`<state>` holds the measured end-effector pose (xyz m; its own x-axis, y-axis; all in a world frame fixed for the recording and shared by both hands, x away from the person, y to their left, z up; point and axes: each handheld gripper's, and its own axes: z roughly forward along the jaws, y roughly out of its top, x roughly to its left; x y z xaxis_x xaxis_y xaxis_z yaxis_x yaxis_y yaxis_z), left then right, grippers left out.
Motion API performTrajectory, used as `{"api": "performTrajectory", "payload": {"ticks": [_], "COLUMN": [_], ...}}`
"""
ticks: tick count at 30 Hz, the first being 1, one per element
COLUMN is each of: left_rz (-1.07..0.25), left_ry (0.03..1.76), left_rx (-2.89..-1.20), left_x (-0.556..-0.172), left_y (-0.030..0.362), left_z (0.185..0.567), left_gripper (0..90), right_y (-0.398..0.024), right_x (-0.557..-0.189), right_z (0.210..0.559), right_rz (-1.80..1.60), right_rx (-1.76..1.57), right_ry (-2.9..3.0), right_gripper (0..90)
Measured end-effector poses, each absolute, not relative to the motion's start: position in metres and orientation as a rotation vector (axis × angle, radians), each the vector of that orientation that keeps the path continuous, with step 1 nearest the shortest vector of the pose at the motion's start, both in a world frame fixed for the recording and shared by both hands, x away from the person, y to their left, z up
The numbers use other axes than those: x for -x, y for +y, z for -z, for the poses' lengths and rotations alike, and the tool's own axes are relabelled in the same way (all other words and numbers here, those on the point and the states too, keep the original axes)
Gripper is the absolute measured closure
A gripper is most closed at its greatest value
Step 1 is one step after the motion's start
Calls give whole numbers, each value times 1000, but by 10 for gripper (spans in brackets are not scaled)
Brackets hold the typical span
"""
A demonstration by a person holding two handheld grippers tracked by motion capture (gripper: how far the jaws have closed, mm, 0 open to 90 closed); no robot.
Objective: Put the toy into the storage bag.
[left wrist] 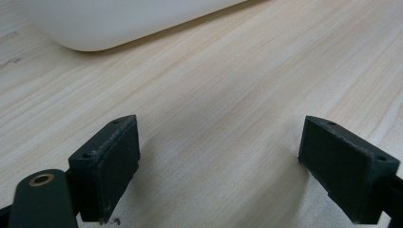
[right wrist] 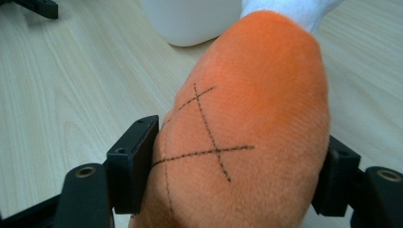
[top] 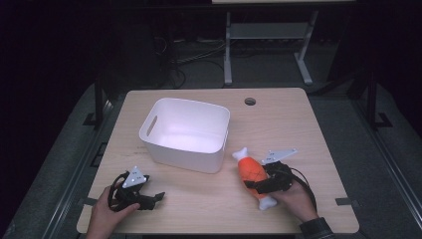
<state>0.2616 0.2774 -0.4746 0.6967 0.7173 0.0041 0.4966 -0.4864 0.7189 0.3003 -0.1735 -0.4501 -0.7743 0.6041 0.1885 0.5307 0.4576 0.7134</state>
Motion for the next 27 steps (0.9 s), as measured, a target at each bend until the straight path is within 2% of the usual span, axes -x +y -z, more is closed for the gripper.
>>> {"api": "performTrajectory", "payload": {"ticks": [27], "left_rz": [-397], "left_ry": [924], "left_rx": [-2186], "left_x": [-262], "left_y": [277], "left_z": [475], "left_gripper": [127], "right_y": [-199], "right_x": [-304], "right_z": [416], "right_rz": [-1278], "right_rx": [-872], "right_ry": [2588], "right_gripper": [285]}}
